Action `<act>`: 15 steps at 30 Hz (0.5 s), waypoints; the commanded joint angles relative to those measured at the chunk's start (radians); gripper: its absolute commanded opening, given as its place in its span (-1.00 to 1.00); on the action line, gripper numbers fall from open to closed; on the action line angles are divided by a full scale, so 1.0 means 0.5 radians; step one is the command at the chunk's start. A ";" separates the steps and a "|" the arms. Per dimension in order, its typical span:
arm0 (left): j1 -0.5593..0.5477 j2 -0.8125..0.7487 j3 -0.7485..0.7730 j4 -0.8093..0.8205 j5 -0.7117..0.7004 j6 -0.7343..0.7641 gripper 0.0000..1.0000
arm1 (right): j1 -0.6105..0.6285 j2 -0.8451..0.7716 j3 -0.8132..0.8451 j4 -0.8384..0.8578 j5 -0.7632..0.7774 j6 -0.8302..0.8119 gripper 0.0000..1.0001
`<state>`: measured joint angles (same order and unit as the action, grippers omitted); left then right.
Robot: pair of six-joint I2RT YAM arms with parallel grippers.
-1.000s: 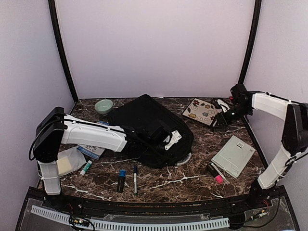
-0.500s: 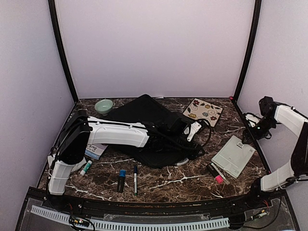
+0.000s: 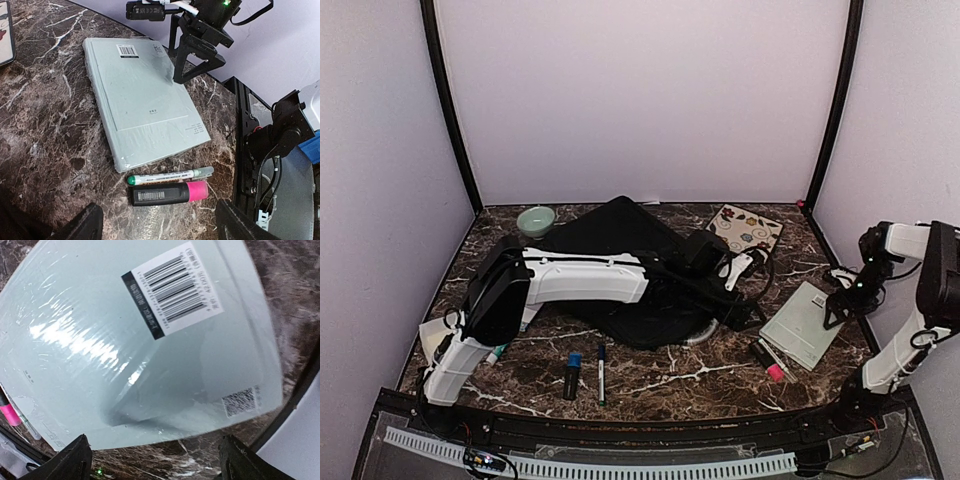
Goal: Pack the student bag
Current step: Adjust the book at the corner of the board.
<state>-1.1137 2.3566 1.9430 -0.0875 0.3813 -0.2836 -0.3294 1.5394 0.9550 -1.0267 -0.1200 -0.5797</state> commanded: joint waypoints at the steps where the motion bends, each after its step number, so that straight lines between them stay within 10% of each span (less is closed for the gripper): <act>1: 0.008 0.009 0.114 -0.124 0.071 -0.070 0.60 | 0.002 0.091 0.053 -0.088 -0.165 -0.029 0.69; 15: 0.061 -0.019 -0.087 -0.241 -0.122 -0.165 0.50 | 0.581 0.693 0.612 0.239 -0.490 0.346 0.44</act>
<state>-1.0908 2.3768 1.9591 -0.1894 0.3809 -0.3386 -0.1352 1.7725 1.1503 -1.0294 -0.2256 -0.4892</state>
